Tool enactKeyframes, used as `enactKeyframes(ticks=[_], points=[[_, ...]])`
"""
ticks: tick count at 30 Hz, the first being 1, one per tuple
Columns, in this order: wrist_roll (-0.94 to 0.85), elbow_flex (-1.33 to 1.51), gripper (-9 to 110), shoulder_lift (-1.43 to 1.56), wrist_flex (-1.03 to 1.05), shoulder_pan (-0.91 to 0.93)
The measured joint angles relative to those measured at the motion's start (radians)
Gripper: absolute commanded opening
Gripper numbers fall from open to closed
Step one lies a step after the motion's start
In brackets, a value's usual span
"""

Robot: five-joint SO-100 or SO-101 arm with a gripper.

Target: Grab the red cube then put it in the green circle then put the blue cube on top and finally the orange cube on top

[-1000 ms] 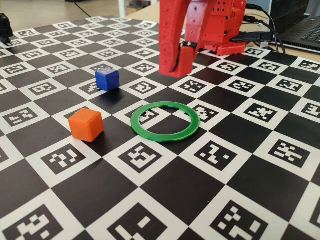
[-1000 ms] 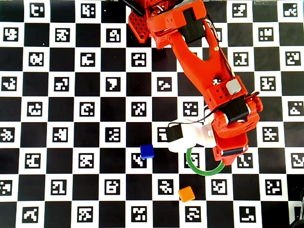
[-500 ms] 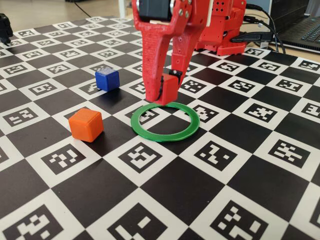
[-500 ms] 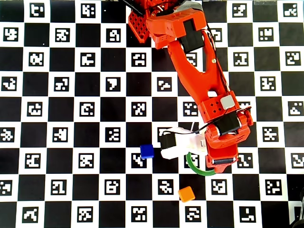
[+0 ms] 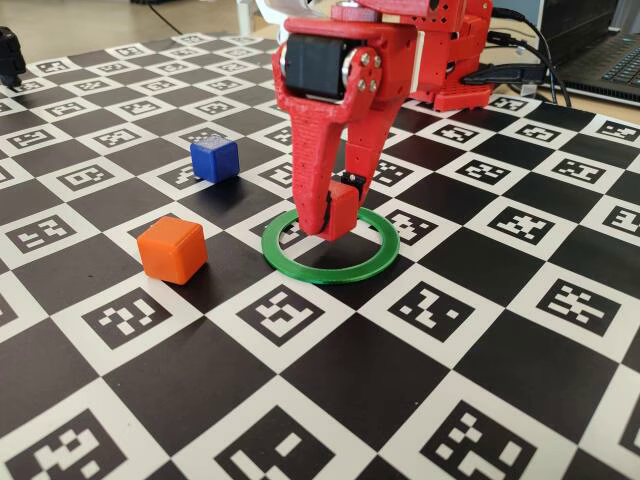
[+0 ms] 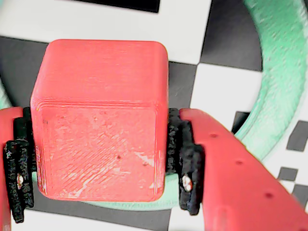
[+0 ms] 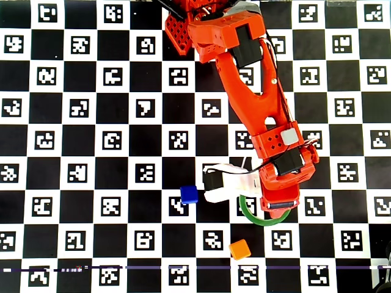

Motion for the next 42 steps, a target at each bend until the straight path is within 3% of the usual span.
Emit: enactKeyframes(ticks=[31, 38, 42], points=[[0.026, 0.028, 8, -0.014, -0.011, 0.0], [0.043, 0.028, 31, -0.015, -0.011, 0.0], [0.048, 0.029, 37, -0.029, -0.012, 0.0]])
